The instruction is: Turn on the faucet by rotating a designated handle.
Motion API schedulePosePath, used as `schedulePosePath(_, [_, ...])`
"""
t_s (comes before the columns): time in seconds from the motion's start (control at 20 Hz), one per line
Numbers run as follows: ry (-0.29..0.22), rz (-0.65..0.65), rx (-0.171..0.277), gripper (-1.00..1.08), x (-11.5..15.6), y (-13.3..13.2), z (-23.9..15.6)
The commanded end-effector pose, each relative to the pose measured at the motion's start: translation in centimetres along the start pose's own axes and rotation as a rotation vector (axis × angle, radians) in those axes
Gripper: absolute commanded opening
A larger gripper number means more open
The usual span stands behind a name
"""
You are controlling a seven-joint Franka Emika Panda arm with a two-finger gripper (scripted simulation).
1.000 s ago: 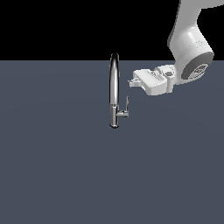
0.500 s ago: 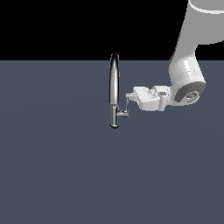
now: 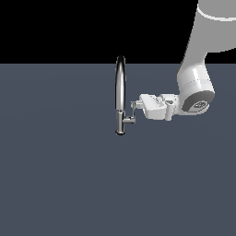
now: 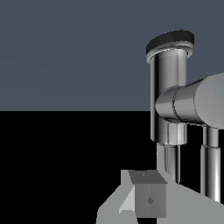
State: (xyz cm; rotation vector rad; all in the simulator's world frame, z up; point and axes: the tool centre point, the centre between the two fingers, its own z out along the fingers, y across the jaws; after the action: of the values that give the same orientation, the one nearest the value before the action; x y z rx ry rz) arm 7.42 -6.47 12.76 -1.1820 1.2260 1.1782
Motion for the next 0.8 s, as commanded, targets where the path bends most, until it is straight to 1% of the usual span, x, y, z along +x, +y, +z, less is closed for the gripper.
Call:
schedulePosePath(0.0, [0.0,0.0,0.0,-1.0,-0.1,0.4,0.0])
schedulePosePath(0.75, [0.0,0.0,0.001,-1.0,-1.0,4.0,0.0])
